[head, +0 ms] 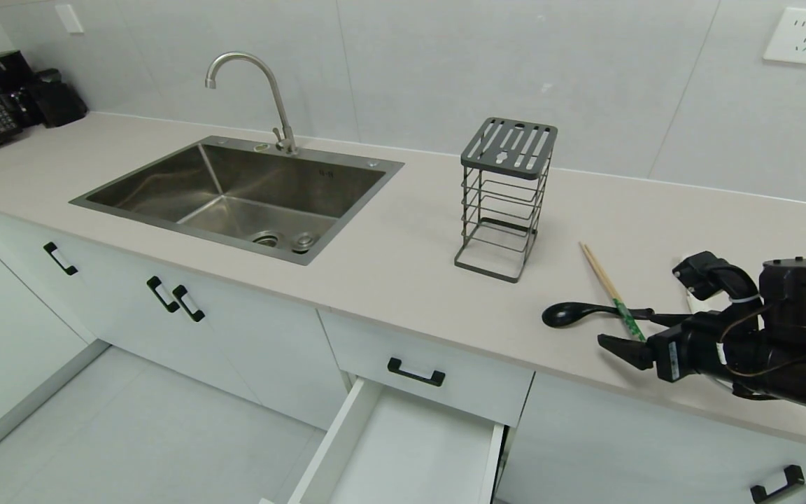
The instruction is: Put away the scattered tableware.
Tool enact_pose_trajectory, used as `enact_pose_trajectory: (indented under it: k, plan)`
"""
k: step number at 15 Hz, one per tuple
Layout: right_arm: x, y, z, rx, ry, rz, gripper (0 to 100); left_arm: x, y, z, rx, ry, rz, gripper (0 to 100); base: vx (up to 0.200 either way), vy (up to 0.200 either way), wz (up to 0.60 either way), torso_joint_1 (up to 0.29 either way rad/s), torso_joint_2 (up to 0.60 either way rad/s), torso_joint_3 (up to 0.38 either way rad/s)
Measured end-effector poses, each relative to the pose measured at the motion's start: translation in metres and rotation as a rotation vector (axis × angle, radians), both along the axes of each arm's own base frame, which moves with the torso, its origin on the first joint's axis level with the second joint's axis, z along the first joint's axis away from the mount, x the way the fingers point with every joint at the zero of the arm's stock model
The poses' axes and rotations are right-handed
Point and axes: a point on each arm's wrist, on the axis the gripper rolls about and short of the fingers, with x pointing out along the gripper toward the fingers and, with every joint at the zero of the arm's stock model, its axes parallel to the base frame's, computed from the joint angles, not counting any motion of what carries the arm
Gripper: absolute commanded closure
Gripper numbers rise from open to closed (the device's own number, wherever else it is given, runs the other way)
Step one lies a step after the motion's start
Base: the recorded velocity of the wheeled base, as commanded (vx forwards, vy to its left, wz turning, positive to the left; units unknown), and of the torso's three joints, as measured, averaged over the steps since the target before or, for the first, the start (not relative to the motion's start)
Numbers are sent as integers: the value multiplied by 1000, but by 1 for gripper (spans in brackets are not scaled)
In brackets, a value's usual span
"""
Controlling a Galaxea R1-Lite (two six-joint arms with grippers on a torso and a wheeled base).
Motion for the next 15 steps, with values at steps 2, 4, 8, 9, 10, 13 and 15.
enact_pose_trajectory:
  k: [2, 4, 8, 9, 10, 13, 15]
  plan:
    - [7, 1, -3, -6, 8, -11, 0, 0, 0, 0, 0, 0, 0, 0, 0, 0, 0, 0, 0, 0]
    - [12, 2, -7, -10, 17, -16, 0, 0, 0, 0, 0, 0, -1, 0, 0, 0, 0, 0, 0, 0]
    - [21, 3, -10, -18, 20, -32, 0, 0, 0, 0, 0, 0, 0, 0, 0, 0, 0, 0, 0, 0]
    - [23, 3, -9, -19, 16, -33, 0, 0, 0, 0, 0, 0, 0, 0, 0, 0, 0, 0, 0, 0]
    - [24, 3, -8, -19, 3, -39, 0, 0, 0, 0, 0, 0, 0, 0, 0, 0, 0, 0, 0, 0]
    - [28, 4, -9, -40, -19, -55, 0, 0, 0, 0, 0, 0, 0, 0, 0, 0, 0, 0, 0, 0]
    - [29, 4, -12, -53, -15, -50, 0, 0, 0, 0, 0, 0, 0, 0, 0, 0, 0, 0, 0, 0]
